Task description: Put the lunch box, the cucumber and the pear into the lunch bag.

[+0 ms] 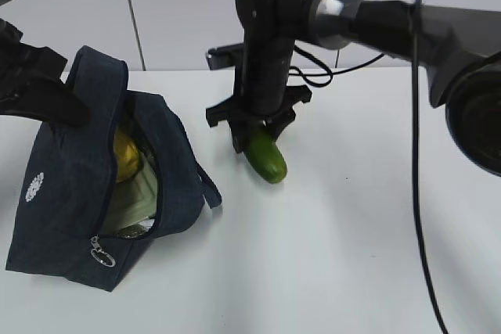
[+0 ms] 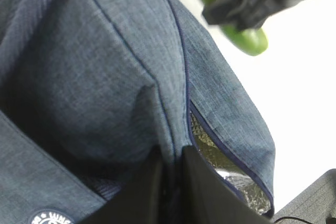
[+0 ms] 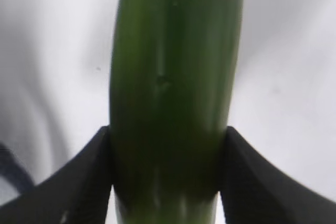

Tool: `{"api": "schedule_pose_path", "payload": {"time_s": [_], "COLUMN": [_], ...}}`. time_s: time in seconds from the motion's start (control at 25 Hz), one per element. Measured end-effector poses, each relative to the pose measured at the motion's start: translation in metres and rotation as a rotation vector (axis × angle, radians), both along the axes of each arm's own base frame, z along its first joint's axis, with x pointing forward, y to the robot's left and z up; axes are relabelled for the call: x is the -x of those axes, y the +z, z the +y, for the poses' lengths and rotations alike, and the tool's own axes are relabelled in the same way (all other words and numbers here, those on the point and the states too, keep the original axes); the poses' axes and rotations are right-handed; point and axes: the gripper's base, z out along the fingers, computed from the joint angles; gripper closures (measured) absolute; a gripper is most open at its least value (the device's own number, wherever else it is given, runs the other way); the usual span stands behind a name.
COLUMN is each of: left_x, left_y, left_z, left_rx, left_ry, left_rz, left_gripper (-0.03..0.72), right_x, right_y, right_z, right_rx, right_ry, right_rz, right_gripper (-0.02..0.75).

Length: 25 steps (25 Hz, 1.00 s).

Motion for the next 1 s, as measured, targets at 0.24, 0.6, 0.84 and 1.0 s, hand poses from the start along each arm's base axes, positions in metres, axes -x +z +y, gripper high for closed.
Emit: {"api": "schedule_pose_path", "payload": {"time_s": [0.24,0.6,0.84,1.0], "left_x": [0.000,0.000,-0.001,-0.001], "left_y": [0.000,0.000,0.000,0.000], "left_z": [0.000,0.000,0.000,0.000], "left_rx": [-0.001,-0.001,-0.002,-0.003], "left_ry": [-0.001,-0.002,0.001,0.002], "left_rz": [-0.002,-0.002,-0.008,-0.009], "left_gripper": [0.671,0.671,0.671,0.671], "right_x": [0.008,0.020,0.022,0.024], "right_y": [0.082,0.108,0.106,0.100], "right_z": [0.015,0.030,0.033,0.035], "right_rx": [-0.262,-0.481,-0.508,-0.493], "right_ry": [0.067,0.135,0.146,0.167], "right_rz": [-0.107,-0.063,-0.041,-0.026], "right_gripper": [0.333,0.334,0.334,0.334]}}
